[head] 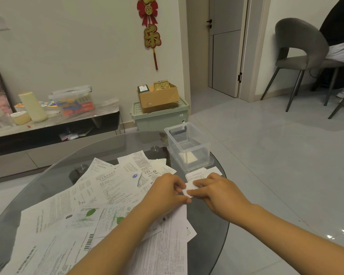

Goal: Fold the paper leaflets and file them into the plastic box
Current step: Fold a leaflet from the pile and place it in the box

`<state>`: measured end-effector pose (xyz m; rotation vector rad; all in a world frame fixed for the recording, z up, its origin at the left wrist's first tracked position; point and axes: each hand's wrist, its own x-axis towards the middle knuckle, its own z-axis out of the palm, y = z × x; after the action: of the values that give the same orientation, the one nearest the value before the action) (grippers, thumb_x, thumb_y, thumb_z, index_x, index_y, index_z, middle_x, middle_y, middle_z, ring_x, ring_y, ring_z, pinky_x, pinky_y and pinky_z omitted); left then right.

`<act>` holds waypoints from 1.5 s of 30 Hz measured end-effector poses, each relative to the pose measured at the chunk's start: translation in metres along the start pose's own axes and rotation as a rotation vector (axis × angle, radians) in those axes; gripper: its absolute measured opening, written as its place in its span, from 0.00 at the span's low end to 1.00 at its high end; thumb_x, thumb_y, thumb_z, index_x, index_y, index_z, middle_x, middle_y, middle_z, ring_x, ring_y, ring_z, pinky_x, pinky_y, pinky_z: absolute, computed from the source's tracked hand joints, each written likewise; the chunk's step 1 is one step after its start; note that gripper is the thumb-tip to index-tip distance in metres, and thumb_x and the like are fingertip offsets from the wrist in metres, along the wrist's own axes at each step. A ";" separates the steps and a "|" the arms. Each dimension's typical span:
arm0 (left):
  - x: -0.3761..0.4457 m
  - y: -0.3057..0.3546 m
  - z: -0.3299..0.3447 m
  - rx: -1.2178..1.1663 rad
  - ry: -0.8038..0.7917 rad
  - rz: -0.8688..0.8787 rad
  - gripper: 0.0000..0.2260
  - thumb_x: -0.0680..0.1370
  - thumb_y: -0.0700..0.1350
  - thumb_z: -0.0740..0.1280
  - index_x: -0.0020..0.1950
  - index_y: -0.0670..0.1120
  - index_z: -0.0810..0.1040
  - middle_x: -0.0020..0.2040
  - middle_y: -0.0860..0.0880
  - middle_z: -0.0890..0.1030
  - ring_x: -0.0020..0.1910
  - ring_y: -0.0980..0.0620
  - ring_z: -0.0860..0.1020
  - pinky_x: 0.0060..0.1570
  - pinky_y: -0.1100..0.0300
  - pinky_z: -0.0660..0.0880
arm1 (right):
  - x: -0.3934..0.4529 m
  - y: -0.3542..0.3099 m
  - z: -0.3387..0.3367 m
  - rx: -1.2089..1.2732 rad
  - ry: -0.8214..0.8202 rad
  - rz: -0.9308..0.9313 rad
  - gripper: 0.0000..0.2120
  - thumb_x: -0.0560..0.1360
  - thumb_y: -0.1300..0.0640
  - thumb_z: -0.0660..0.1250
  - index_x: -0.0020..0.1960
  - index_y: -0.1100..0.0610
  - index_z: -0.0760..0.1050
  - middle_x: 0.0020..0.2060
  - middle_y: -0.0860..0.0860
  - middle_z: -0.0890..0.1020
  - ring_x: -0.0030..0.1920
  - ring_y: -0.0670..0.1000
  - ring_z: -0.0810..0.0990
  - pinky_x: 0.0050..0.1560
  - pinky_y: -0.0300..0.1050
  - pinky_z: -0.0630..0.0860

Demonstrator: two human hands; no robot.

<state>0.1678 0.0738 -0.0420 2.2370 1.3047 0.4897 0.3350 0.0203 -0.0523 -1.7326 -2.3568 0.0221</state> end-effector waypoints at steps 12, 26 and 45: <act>0.001 0.005 -0.002 0.201 0.024 0.157 0.06 0.74 0.48 0.66 0.44 0.46 0.78 0.41 0.51 0.78 0.41 0.53 0.77 0.44 0.57 0.76 | 0.007 -0.005 -0.005 0.039 0.095 0.044 0.14 0.79 0.52 0.57 0.63 0.45 0.73 0.56 0.43 0.79 0.57 0.49 0.71 0.48 0.42 0.69; 0.005 0.008 -0.002 -0.193 0.220 0.086 0.15 0.77 0.40 0.64 0.63 0.48 0.75 0.58 0.52 0.77 0.50 0.63 0.75 0.50 0.76 0.70 | 0.021 0.016 -0.007 0.084 0.454 0.022 0.09 0.67 0.61 0.69 0.45 0.54 0.84 0.38 0.49 0.85 0.40 0.53 0.82 0.34 0.44 0.77; 0.009 -0.010 0.023 0.033 0.056 0.023 0.21 0.73 0.51 0.68 0.66 0.61 0.70 0.61 0.56 0.73 0.63 0.53 0.67 0.66 0.54 0.64 | 0.020 0.027 -0.014 0.243 -0.065 0.181 0.19 0.73 0.49 0.69 0.63 0.47 0.74 0.62 0.48 0.75 0.61 0.48 0.71 0.59 0.39 0.70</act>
<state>0.1773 0.0809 -0.0662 2.2824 1.3256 0.5473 0.3575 0.0457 -0.0392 -1.8396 -2.1272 0.3820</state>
